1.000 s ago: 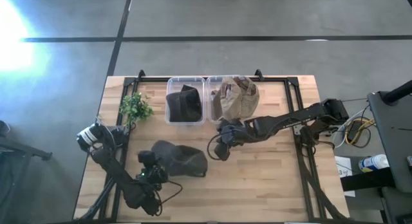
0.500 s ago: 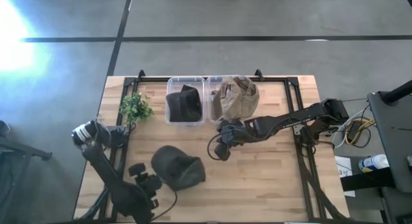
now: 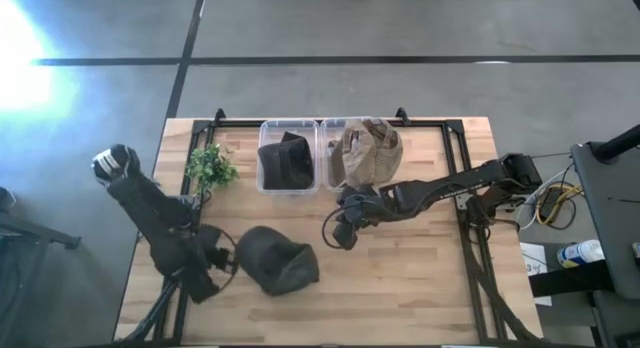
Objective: Pick & Place hat
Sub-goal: Put the black cap into the left transparent bin
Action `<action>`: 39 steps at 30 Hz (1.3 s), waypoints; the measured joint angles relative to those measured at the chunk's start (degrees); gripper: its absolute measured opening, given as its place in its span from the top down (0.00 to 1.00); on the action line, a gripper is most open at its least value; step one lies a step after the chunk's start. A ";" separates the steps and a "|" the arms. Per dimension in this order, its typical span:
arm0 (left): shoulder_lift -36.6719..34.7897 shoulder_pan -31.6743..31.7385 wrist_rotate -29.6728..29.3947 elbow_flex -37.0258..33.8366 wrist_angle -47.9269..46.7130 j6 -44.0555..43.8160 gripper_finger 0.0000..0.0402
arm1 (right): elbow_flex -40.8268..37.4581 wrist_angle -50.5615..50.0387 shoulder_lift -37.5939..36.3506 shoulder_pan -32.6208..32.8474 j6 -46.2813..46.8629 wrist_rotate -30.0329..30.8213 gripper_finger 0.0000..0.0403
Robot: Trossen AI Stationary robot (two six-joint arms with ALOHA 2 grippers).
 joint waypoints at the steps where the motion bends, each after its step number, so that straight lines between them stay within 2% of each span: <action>1: -1.67 0.00 -1.55 -2.08 1.37 -1.62 0.63 | 0.00 0.02 0.00 0.00 0.47 -0.05 0.98; 3: -4.72 0.37 -3.34 -5.89 3.68 -2.67 0.63 | 0.00 0.25 0.00 0.00 1.18 -1.33 0.98; 6: -8.10 2.17 -4.67 -10.77 5.40 -2.71 0.63 | -0.16 3.52 0.02 -0.04 1.19 -7.71 0.98; 9: -11.06 3.91 -7.07 -14.72 7.83 -2.42 0.63 | -1.79 10.41 0.02 0.02 3.31 -14.34 0.98; 12: -13.85 5.23 -9.55 -18.86 12.25 -1.40 0.63 | -5.23 19.67 0.02 0.02 7.97 -17.73 0.98; 15: -16.48 5.92 -12.54 -23.36 20.54 -0.02 0.63 | -8.96 27.45 0.02 0.00 12.63 -17.89 0.98; 21: -19.83 6.01 -16.54 -31.24 37.94 4.96 0.63 | -14.69 35.40 0.07 0.55 21.19 -18.02 0.98; 27: -20.64 6.01 -19.48 -34.40 43.07 5.55 0.63 | -16.98 40.10 0.07 2.59 26.94 -18.11 0.98; 32: -20.58 6.01 -21.03 -35.22 48.41 11.61 0.63 | -16.98 40.09 0.07 4.27 31.17 -18.06 0.98; 39: -20.58 6.01 -21.68 -35.22 49.28 14.15 0.63 | -17.07 39.76 0.07 4.82 44.18 -17.38 0.98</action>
